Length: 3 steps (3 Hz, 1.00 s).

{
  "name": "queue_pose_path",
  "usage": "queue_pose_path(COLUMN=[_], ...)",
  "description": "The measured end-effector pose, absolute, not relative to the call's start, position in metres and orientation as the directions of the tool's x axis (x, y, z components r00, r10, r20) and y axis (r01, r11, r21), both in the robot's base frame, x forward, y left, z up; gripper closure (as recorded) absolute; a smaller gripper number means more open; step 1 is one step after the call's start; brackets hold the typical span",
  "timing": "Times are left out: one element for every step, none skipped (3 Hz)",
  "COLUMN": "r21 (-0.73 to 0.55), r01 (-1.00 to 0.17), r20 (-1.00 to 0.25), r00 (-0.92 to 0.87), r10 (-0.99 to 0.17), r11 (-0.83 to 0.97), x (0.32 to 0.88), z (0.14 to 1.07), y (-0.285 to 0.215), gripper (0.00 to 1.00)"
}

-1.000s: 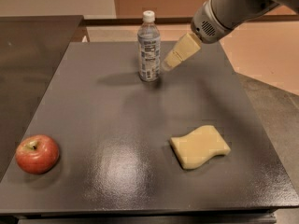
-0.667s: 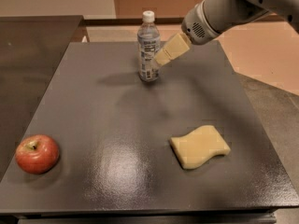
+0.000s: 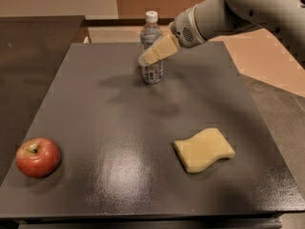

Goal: Move blue plastic bottle near apple

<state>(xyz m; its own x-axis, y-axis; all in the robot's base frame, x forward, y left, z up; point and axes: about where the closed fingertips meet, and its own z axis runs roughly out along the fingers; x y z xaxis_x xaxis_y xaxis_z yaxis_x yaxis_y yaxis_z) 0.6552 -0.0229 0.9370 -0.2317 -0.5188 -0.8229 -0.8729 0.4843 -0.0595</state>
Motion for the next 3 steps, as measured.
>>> queue_pose_path(r21=[-0.063,-0.049,-0.014], r01=[-0.886,-0.894,-0.906], r20=[-0.851,-0.865,-0.866], r00=[-0.193,-0.185,-0.2], r10=[-0.489,-0.466,-0.458], r11=[0.46,0.445,0.423], x=[0.663,0.664,0.656], z=[0.941,0.946,0.951], y=[-0.011,-0.007,-0.004], gripper=[0.18,0.41,0.65])
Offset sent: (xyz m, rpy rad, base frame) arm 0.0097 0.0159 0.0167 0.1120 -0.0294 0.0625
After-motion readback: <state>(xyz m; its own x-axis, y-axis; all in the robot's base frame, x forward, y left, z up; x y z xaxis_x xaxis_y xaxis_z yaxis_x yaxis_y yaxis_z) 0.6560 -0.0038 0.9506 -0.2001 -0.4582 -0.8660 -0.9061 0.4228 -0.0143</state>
